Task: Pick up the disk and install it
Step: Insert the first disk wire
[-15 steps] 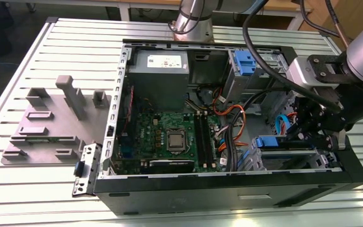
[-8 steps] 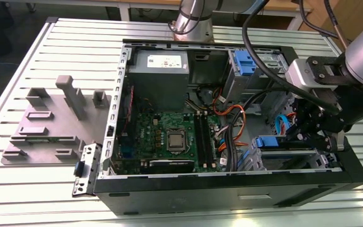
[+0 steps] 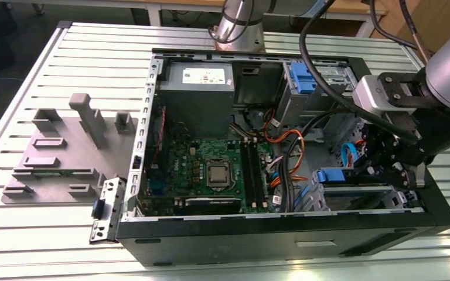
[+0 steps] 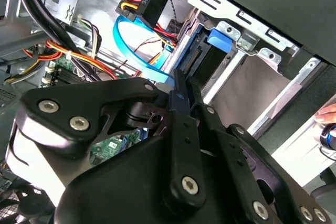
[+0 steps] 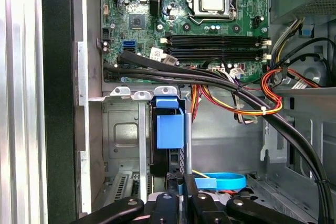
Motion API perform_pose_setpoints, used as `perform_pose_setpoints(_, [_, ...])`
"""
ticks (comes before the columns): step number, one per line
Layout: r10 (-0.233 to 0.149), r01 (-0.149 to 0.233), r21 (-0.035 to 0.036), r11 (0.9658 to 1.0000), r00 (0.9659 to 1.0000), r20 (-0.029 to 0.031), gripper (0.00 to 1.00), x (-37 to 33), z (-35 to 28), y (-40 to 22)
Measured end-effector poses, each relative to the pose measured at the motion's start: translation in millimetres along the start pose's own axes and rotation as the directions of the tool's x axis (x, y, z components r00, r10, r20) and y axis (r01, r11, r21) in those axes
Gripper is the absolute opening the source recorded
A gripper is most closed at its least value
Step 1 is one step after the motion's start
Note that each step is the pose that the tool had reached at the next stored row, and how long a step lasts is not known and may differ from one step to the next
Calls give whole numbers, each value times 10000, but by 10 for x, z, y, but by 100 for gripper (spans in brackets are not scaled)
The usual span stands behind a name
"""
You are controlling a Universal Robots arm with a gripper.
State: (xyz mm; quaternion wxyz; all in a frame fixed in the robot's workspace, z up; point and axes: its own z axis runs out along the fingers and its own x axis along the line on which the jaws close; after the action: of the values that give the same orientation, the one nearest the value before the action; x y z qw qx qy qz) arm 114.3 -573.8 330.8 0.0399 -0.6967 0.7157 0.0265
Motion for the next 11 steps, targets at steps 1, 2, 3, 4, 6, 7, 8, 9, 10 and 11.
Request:
perform_pose_setpoints(1, [0, 0, 0, 10000, 10000, -3, 16, 0, 3, 0])
perform_pose_setpoints(2, [0, 0, 0, 10000, 10000, -4, 16, 1, 4, 0])
perform_pose_setpoints(3, [0, 0, 0, 10000, 10000, -5, 16, 1, 4, 0])
perform_pose_setpoints(4, [0, 0, 0, 10000, 10000, -5, 16, 1, 4, 0])
perform_pose_setpoints(6, [0, 0, 0, 10000, 10000, -1, 16, 1, 10, 0])
perform_pose_setpoints(7, [0, 0, 0, 10000, 10000, -2, 16, 1, 12, 0])
perform_pose_setpoints(8, [0, 0, 0, 10000, 10000, -3, 16, 1, 11, 0])
perform_pose_setpoints(9, [0, 0, 0, 10000, 10000, -4, 16, 1, 11, 0])
perform_pose_setpoints(10, [0, 0, 0, 10000, 10000, -4, 16, 1, 12, 0])
perform_pose_setpoints(11, [0, 0, 0, 10000, 10000, -3, 16, 1, 12, 0])
